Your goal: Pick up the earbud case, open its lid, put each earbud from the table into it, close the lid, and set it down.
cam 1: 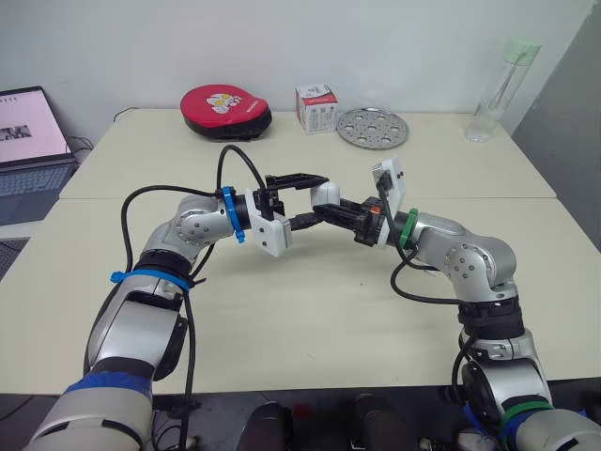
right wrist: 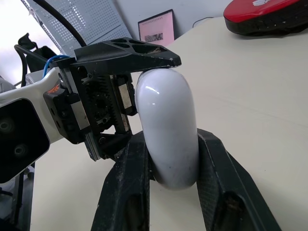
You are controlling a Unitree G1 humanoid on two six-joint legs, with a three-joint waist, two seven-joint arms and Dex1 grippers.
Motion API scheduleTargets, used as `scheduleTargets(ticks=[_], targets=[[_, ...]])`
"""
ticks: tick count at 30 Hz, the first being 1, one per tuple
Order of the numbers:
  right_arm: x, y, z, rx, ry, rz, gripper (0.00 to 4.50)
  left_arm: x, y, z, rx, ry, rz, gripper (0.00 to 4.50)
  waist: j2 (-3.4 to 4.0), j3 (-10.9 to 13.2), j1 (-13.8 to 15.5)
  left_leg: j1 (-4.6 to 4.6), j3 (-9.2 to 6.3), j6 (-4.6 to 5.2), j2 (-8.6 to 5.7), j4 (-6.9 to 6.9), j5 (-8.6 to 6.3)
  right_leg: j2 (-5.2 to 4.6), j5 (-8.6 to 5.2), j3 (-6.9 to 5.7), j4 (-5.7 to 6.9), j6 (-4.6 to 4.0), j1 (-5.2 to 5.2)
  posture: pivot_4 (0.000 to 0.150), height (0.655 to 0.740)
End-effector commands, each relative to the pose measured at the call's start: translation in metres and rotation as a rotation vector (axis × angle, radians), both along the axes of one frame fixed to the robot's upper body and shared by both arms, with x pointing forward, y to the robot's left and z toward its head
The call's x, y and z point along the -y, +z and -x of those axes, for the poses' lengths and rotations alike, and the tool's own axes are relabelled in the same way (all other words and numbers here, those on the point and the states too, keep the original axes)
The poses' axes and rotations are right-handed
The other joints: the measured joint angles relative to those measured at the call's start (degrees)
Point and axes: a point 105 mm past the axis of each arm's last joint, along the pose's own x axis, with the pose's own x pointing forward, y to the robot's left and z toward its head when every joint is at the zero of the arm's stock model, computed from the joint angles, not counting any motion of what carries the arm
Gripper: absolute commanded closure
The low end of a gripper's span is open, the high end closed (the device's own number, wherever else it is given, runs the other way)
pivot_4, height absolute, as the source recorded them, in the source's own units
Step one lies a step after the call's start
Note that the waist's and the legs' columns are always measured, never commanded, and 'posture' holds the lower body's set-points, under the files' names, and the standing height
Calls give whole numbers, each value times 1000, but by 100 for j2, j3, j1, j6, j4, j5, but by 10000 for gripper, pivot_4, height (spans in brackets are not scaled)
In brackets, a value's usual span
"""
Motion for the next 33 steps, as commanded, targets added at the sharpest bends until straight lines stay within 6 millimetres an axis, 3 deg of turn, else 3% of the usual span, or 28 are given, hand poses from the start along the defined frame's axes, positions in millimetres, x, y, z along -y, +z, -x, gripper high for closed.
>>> scheduleTargets(ticks=[1,5,7,10,13,17,25,33], targets=[[5,20,-6,53,-21,-54,36233,4,12,3,35,-29,21,10192,0,0,-1,0,0,0,0,0,0,0,0,0,0,0,0,1500,7400],[27,9,-26,41,-160,-28,36395,1,13,0,-18,-6,55,0,0,0,2,0,1,0,-1,0,0,1,0,0,-1,0,1,1500,7400],[45,1,-39,53,-284,22,36397,-3,4,-3,-138,13,26,0,0,0,2,-1,3,0,-2,0,0,0,0,1,-2,0,0,1500,7400],[64,-11,-48,228,-383,293,36412,-13,-3,-6,-396,42,34,1849,0,1,-9,0,9,-1,-2,0,0,2,-1,5,-1,0,-2,1500,7400],[56,-15,-35,425,-279,500,36412,-14,-4,-2,-598,20,41,8927,0,1,-61,-5,10,0,-2,-1,0,10,-4,10,-1,2,-10,1500,7400],[43,-19,-23,558,-154,628,36412,-15,-14,-2,-672,62,-36,21112,-1,2,-150,-7,-3,0,2,-1,0,23,-6,14,1,5,-13,1500,7400],[18,-29,-9,676,30,794,36412,-1,-17,-4,-682,54,-94,21112,-1,2,-131,-6,-6,-1,3,-2,0,29,-8,15,3,0,-13,1500,7400],[2,-19,-8,752,69,842,36412,7,-19,-6,-667,55,-152,21112,-2,2,-128,-7,-3,-1,0,0,1,29,-8,15,1,0,-13,1500,7400]])
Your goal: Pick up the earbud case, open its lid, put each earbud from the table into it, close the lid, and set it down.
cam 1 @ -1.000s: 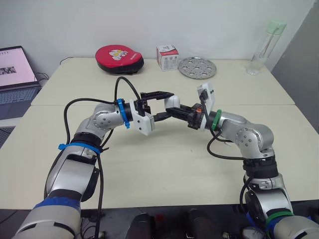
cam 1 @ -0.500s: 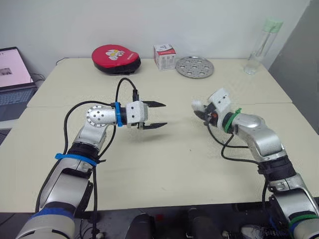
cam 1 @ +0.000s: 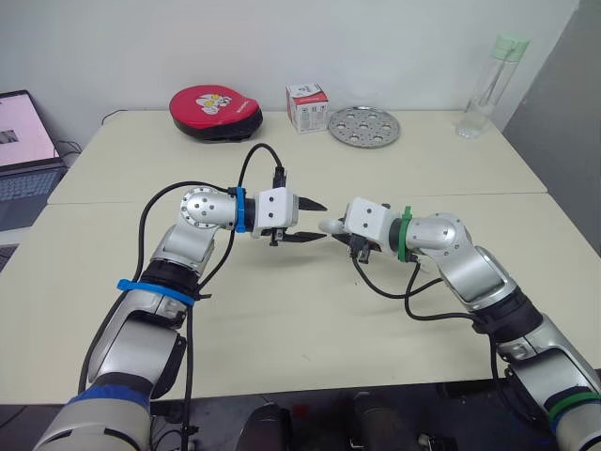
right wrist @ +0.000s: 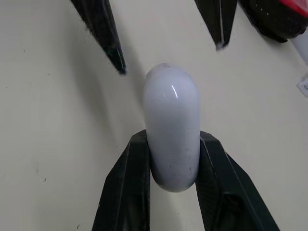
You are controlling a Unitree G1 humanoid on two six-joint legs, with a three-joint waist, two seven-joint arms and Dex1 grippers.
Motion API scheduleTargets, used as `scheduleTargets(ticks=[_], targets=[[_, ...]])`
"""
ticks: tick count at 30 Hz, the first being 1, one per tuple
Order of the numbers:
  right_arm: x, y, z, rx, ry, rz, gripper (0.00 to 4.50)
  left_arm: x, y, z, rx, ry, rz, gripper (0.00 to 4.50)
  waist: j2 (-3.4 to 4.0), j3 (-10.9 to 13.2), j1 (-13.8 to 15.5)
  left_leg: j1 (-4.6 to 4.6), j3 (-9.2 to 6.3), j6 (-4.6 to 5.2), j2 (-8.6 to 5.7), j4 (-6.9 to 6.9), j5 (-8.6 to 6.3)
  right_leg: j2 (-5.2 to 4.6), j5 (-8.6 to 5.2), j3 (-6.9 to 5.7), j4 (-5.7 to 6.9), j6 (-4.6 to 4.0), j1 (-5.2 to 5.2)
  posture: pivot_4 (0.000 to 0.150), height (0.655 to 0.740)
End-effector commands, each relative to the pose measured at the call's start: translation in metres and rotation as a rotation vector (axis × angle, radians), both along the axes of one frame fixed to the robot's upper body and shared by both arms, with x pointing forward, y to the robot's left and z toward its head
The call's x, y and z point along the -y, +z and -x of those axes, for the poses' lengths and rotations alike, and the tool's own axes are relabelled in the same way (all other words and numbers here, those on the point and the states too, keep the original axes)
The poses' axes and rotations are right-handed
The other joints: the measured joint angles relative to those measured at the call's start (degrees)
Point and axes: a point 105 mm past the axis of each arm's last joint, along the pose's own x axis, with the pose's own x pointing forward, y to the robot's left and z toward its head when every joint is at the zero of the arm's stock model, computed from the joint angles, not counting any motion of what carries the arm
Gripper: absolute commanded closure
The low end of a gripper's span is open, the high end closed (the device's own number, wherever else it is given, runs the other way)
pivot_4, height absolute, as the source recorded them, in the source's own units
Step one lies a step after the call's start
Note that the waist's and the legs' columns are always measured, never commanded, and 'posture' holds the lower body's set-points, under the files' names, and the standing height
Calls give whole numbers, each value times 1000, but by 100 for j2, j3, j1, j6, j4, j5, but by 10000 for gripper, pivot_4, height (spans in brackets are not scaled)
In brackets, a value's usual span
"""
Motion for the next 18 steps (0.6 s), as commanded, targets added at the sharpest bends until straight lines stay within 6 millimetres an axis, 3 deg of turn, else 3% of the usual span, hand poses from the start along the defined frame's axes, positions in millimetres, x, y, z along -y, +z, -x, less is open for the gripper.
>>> scheduleTargets(ticks=[1,6,9,13,17,18], targets=[[-12,21,6,82,59,10,36412,4,8,-1,40,-14,-9,21112,0,0,0,0,0,0,0,0,0,0,0,0,0,0,0,1500,7400],[-18,24,10,91,77,15,36412,7,6,-2,47,-15,-17,21112,0,0,0,-1,-1,0,1,0,0,-1,0,0,1,0,0,1500,7400],[-20,22,11,88,82,18,36412,7,8,-4,54,-12,-12,26581,0,0,0,0,0,0,0,0,0,-2,0,0,1,-1,0,1500,7400],[-19,22,11,86,82,17,36412,7,8,-5,60,-12,-18,37522,-1,0,1,-1,0,0,0,0,0,-2,0,0,1,-1,-1,1500,7400],[-21,25,11,79,78,-11,36412,7,9,-7,70,-1,-16,37539,-1,0,0,0,0,0,1,0,0,-3,0,0,1,-1,0,1500,7400],[-21,25,11,69,77,-22,32974,7,9,-7,66,5,-8,37539,-1,0,0,0,0,0,1,0,0,-3,0,0,1,-1,-1,1500,7400]])
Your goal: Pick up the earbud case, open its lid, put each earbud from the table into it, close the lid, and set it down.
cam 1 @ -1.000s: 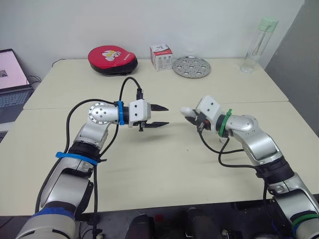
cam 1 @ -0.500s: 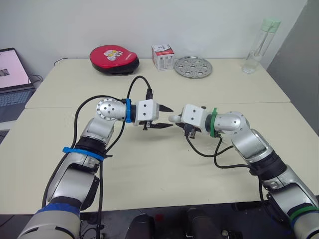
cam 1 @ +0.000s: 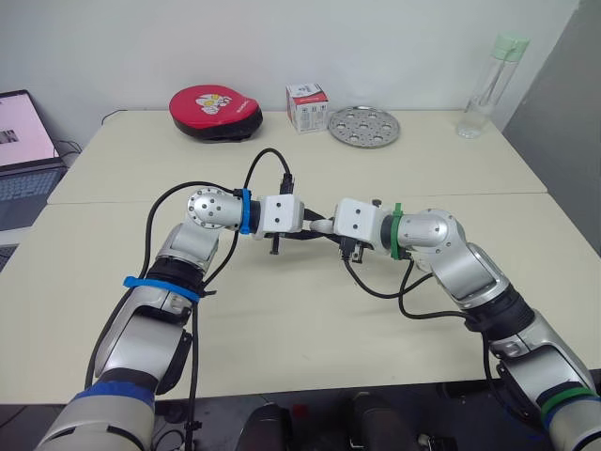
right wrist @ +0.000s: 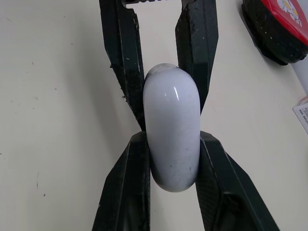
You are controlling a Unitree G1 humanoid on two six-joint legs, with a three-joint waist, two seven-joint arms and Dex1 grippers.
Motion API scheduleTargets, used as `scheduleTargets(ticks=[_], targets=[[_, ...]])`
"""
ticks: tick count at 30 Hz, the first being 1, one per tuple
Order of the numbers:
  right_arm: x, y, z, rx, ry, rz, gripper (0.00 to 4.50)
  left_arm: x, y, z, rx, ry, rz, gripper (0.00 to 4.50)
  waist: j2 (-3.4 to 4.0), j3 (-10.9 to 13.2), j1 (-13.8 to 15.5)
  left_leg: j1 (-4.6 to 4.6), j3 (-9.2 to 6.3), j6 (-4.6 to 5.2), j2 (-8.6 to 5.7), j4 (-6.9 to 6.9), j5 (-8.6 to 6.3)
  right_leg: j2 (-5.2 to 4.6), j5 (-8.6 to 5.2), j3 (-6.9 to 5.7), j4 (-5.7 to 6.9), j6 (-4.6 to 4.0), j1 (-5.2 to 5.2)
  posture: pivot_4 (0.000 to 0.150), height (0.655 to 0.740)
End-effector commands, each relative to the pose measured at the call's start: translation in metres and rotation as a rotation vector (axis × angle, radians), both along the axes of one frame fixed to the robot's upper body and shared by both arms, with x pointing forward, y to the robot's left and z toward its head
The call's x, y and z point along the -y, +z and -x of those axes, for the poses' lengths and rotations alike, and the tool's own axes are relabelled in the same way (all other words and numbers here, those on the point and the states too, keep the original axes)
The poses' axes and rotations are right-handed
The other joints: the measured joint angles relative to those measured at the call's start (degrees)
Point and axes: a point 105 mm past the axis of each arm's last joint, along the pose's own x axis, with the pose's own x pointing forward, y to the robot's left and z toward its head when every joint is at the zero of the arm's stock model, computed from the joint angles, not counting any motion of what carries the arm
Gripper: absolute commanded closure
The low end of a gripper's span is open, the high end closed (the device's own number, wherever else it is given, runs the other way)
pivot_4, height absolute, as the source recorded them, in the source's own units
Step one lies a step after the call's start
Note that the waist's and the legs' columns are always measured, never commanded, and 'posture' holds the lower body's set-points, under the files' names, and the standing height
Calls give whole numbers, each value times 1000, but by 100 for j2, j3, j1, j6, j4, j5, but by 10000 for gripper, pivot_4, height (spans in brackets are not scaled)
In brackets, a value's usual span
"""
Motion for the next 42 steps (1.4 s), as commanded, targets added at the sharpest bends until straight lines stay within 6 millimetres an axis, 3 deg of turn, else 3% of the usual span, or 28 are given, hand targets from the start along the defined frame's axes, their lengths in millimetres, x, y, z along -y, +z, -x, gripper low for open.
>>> scheduleTargets(ticks=[1,6,9,10,13,17,31,34,39,42], targets=[[-7,22,6,40,32,-69,29338,5,20,-5,43,13,63,37539,0,0,0,0,0,0,0,0,0,0,0,0,0,0,0,1500,7400],[13,32,0,6,-44,-190,13044,-1,25,-7,-98,59,170,37539,0,0,-1,-1,-1,0,0,0,0,0,0,-1,0,0,0,1500,7400],[30,44,0,-57,-116,-384,1968,-9,24,-9,-350,138,315,37539,0,0,-1,-1,-6,0,-1,1,0,0,0,-2,1,1,2,1500,7400],[33,46,3,-83,-127,-437,506,-12,23,-7,-444,153,359,37539,0,0,-3,-1,-7,0,0,1,0,0,0,-2,1,1,3,1500,7400],[35,49,10,-140,-138,-514,506,-15,22,4,-609,154,412,37539,0,0,-22,0,-11,-2,2,1,1,-2,0,0,5,1,2,1500,7400],[34,49,13,-169,-159,-541,506,-13,26,15,-694,135,424,37539,0,0,-12,0,-31,-7,4,1,4,-2,-2,1,12,-2,4,1500,7400],[31,52,9,-176,-152,-535,506,-10,28,23,-712,120,415,37539,0,0,-3,1,-41,-10,-2,0,6,-2,-4,-2,8,-5,11,1500,7400],[33,55,5,-181,-178,-574,506,-9,28,23,-711,119,417,37539,0,0,-2,1,-41,-10,-1,0,6,-2,-4,-2,8,-5,11,1500,7400],[48,77,-9,-280,-280,-829,506,-8,26,24,-709,118,416,37539,0,0,-1,0,-41,-10,0,0,6,-4,-3,-1,10,-6,10,1500,7400],[54,80,-8,-312,-283,-846,506,-9,24,23,-700,127,418,37539,0,0,7,-1,-42,-10,-1,0,6,-7,-3,-2,8,-6,12,1500,7400]])
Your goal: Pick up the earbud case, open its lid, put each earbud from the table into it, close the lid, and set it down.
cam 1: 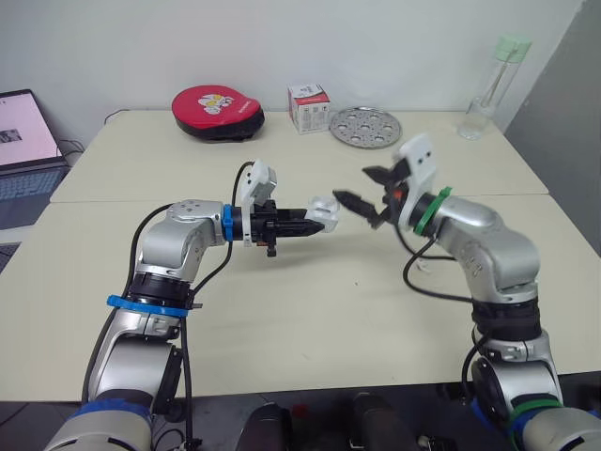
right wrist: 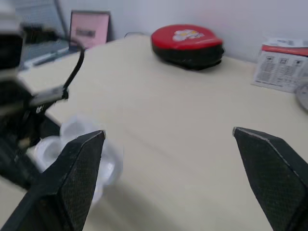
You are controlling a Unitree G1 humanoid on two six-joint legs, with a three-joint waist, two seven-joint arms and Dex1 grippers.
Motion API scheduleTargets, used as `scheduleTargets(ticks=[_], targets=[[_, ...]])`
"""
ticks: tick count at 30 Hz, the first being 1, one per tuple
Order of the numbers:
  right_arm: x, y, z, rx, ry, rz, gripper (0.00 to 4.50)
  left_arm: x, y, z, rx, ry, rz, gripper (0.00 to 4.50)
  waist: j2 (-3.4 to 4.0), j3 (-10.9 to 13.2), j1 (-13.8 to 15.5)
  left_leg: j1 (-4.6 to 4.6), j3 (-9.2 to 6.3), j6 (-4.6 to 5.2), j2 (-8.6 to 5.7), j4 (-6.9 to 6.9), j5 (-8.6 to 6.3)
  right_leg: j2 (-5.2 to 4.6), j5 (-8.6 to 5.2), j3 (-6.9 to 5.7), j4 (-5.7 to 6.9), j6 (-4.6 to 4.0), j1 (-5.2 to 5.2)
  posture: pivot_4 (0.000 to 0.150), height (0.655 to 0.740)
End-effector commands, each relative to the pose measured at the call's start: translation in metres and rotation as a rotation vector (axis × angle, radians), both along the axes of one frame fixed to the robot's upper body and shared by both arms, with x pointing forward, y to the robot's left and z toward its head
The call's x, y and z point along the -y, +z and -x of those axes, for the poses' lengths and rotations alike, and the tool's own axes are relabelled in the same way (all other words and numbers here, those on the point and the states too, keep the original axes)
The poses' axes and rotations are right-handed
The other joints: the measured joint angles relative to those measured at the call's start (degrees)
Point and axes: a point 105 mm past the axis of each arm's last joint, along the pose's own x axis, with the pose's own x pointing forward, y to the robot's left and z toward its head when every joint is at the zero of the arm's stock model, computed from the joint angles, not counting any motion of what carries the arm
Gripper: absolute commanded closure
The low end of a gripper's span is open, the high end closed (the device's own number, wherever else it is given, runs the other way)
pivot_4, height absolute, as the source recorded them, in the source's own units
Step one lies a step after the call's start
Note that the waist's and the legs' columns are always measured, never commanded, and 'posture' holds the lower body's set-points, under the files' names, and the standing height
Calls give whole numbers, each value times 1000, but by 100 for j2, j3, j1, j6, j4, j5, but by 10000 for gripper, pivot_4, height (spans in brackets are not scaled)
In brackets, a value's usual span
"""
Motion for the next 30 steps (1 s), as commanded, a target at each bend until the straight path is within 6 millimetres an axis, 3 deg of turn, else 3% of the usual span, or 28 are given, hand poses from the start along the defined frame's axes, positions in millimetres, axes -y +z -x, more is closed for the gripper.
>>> scheduleTargets(ticks=[1,5,9,14,21,29,30], targets=[[11,11,4,-5,2,-50,506,2,10,2,52,-12,19,37539,0,0,12,0,-2,0,0,-1,0,-1,0,-2,-3,0,2,1500,7400],[26,1,10,-55,13,6,506,3,13,-5,120,53,62,37539,0,0,25,-1,-2,1,-2,-1,0,-1,0,0,-4,0,2,1500,7400],[62,-29,17,-149,-14,188,506,4,19,-20,306,241,140,37539,0,0,72,-2,-3,2,-8,-1,-1,-9,0,-1,-15,0,7,1500,7400],[94,-68,25,-220,-104,268,506,12,15,-21,423,400,213,37539,-2,0,98,0,-1,3,-2,-3,-2,-8,1,3,-22,1,11,1500,7400],[111,-117,32,-283,-224,298,506,14,12,-18,433,485,240,37539,-3,0,103,4,-3,3,1,-4,-1,-2,-4,2,-14,9,10,1500,7400],[127,-138,26,-376,-289,290,506,12,14,-20,446,497,228,37539,-3,0,134,6,-3,3,-3,-4,-1,0,-10,1,-19,19,15,1500,7400],[129,-142,26,-396,-292,287,2121,12,14,-21,446,496,228,37539,-3,0,134,6,-3,2,-3,-4,-1,0,-8,1,-19,16,15,1500,7400]])
